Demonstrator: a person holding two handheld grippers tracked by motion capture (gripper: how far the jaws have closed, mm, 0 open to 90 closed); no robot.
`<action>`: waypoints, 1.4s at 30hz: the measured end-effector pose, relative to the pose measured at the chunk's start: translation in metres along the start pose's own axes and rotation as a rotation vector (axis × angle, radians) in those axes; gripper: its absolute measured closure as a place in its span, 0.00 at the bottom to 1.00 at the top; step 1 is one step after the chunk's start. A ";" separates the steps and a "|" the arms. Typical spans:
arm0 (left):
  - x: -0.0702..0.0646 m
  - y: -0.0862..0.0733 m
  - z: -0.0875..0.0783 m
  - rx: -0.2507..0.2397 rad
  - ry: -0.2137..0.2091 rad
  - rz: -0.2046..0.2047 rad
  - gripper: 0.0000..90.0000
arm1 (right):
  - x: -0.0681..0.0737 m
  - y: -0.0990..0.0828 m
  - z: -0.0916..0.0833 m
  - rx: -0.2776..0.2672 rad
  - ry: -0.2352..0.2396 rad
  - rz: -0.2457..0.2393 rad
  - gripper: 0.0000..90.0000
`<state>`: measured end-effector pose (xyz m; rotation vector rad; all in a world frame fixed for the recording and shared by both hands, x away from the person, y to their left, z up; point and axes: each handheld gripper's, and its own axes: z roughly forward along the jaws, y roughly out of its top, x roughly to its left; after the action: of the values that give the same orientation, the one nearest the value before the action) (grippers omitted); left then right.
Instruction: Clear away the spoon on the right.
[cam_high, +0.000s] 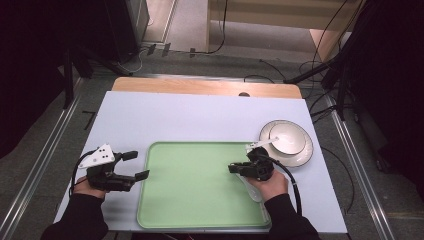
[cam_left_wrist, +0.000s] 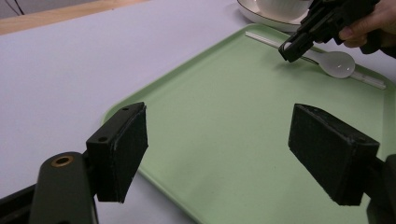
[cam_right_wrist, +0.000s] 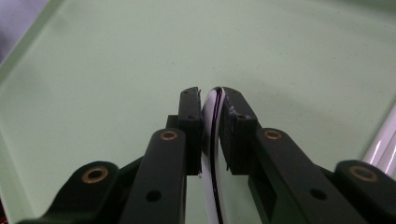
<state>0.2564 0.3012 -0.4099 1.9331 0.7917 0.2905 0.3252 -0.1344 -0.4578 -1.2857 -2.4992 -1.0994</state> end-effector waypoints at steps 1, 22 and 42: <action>0.000 0.000 0.000 0.000 0.000 0.000 0.22 | -0.001 0.000 0.001 0.003 0.000 0.004 0.89; 0.000 0.000 0.000 0.006 -0.001 0.004 0.22 | -0.012 0.000 0.005 0.015 -0.032 -0.001 0.76; -0.001 0.000 0.000 0.009 -0.002 0.004 0.22 | -0.023 0.006 -0.013 -0.046 -0.061 0.011 0.55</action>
<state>0.2559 0.3009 -0.4099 1.9437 0.7895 0.2881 0.3413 -0.1556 -0.4539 -1.3634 -2.5217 -1.1380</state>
